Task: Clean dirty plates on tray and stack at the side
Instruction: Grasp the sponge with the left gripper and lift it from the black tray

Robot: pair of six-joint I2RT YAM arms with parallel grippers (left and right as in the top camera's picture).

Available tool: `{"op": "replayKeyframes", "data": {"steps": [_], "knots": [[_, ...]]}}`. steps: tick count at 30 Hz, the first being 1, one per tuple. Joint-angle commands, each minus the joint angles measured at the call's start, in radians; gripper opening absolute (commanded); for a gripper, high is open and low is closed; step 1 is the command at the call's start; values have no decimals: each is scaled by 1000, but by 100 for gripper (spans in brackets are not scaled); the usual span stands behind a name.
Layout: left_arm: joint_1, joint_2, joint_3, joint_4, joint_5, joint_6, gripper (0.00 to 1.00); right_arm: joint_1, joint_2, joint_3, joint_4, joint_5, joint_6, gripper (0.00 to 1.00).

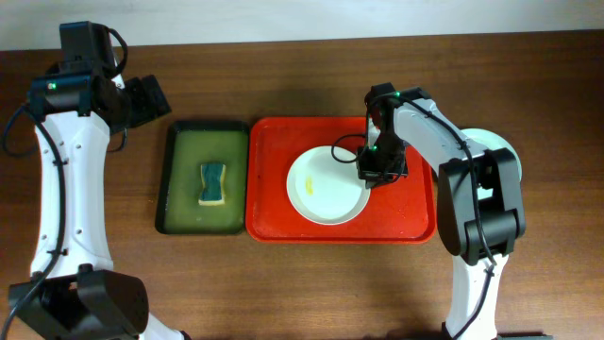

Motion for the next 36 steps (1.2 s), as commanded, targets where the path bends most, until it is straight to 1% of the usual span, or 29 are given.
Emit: {"op": "replayKeyframes", "data": {"steps": [1,6,8,10,12,14,15,16,17,18,19,21,22,23,24,25,26,28,30,33,34,36], "knots": [[3,0,4,-2,3,-10,99,-8,3,-13,2,-6,165,4],[4,0,4,-2,3,-10,100,-7,3,-13,-2,-74,166,4],[3,0,4,-2,3,-10,99,-8,3,-13,-9,-77,264,4],[3,0,4,-1,4,-10,99,-6,3,-13,-10,-77,270,4],[3,0,4,51,5,-11,99,-7,3,-13,-10,-76,269,4],[-2,3,1,-24,214,16,98,-7,3,-13,-9,-72,266,4],[-31,6,-23,-89,247,106,84,-6,3,-13,-8,-73,266,4],[-62,7,-58,-113,247,151,68,-7,3,-13,-7,-72,266,4],[-103,7,-127,-114,246,180,68,-7,3,-13,-5,-72,266,4],[-129,7,-187,-95,208,179,87,-7,3,-13,-5,-72,266,4],[-140,7,-224,-69,200,179,99,-7,3,-13,-5,-73,266,4],[-142,7,-244,-21,194,179,100,-7,3,-13,-4,-72,266,4],[-143,7,-246,-19,194,179,56,-7,3,-13,-4,-72,266,4],[-146,7,-251,-19,194,179,38,-7,3,-13,0,-72,266,4],[-155,7,-266,-14,194,179,34,-6,3,-13,3,-72,266,4],[-174,7,-315,26,193,179,33,-7,3,-13,7,-72,266,4],[-193,9,-370,75,187,179,37,-7,3,-13,7,-72,266,4],[-213,9,-487,193,125,179,40,-6,3,-13,6,-73,266,4],[-213,9,-557,287,123,178,36,-6,3,-13,7,-72,266,4],[-214,23,-603,356,116,129,39,-6,3,-13,7,-72,266,4],[-214,43,-603,365,115,129,40,-6,3,-13,7,-72,266,4],[-214,91,-603,369,69,128,40,-6,3,-13,7,-72,266,4]]}}
